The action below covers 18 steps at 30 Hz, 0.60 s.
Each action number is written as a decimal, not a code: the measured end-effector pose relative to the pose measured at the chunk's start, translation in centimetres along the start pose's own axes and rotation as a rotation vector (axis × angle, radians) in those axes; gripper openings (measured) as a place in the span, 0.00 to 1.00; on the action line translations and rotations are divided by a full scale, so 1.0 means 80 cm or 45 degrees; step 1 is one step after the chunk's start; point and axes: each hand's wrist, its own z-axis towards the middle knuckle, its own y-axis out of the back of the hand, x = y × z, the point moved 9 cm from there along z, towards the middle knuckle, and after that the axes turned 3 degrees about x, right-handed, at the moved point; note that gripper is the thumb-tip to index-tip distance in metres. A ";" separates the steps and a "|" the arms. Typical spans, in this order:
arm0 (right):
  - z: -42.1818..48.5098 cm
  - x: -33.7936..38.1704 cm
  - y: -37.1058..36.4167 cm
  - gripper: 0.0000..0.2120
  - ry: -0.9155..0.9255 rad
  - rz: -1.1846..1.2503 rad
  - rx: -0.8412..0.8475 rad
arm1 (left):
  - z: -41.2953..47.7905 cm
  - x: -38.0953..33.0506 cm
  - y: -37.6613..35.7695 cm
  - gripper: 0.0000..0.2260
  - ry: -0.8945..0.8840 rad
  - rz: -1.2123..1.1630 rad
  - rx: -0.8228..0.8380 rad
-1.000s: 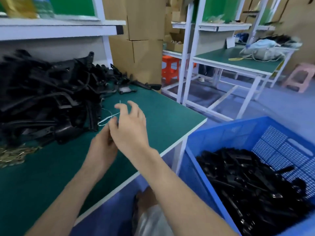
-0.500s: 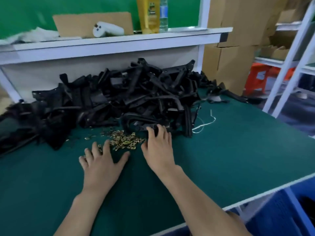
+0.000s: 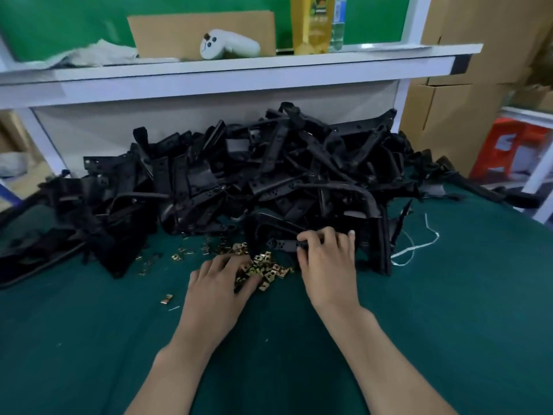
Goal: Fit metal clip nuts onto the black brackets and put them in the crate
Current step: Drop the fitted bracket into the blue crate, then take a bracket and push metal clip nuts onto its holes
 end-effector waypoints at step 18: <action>-0.018 0.009 0.061 0.10 0.096 0.472 -0.537 | -0.008 -0.010 0.029 0.07 -0.010 -0.020 -0.204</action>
